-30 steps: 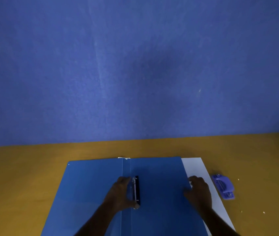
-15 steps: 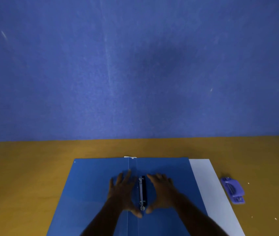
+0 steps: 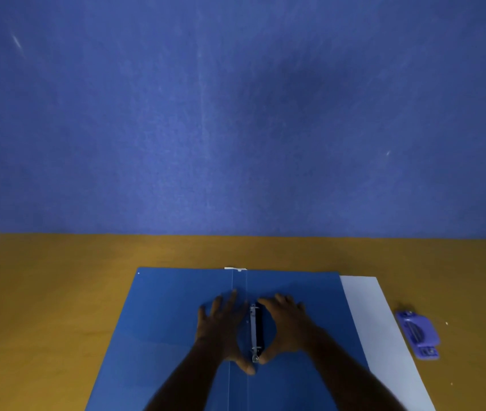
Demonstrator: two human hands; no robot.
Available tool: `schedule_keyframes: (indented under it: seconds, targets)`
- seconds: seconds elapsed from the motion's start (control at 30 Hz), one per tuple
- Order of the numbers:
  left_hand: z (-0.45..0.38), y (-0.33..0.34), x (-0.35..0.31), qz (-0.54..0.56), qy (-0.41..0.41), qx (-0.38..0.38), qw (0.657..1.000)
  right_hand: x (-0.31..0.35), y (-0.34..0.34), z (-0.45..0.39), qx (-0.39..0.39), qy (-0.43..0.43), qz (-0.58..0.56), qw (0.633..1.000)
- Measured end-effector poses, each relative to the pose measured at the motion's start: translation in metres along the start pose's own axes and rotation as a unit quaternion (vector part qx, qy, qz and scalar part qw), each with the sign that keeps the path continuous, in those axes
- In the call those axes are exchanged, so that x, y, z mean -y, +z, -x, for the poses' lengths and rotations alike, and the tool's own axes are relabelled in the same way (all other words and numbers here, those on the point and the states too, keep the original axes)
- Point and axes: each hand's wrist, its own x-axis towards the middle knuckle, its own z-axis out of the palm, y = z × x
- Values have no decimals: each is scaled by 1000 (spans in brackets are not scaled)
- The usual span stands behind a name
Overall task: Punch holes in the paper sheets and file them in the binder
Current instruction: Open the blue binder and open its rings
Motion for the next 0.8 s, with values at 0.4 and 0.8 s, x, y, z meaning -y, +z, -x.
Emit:
schedule_keyframes:
  seconds: [0.4,0.8]
  targets:
    - [0,3,2,10,-6,-15,1000,6,2,14,-6,-16,9,1000]
    - [1,5,6,15,11,-30,999,19,-12,14,-28,-62,6,998]
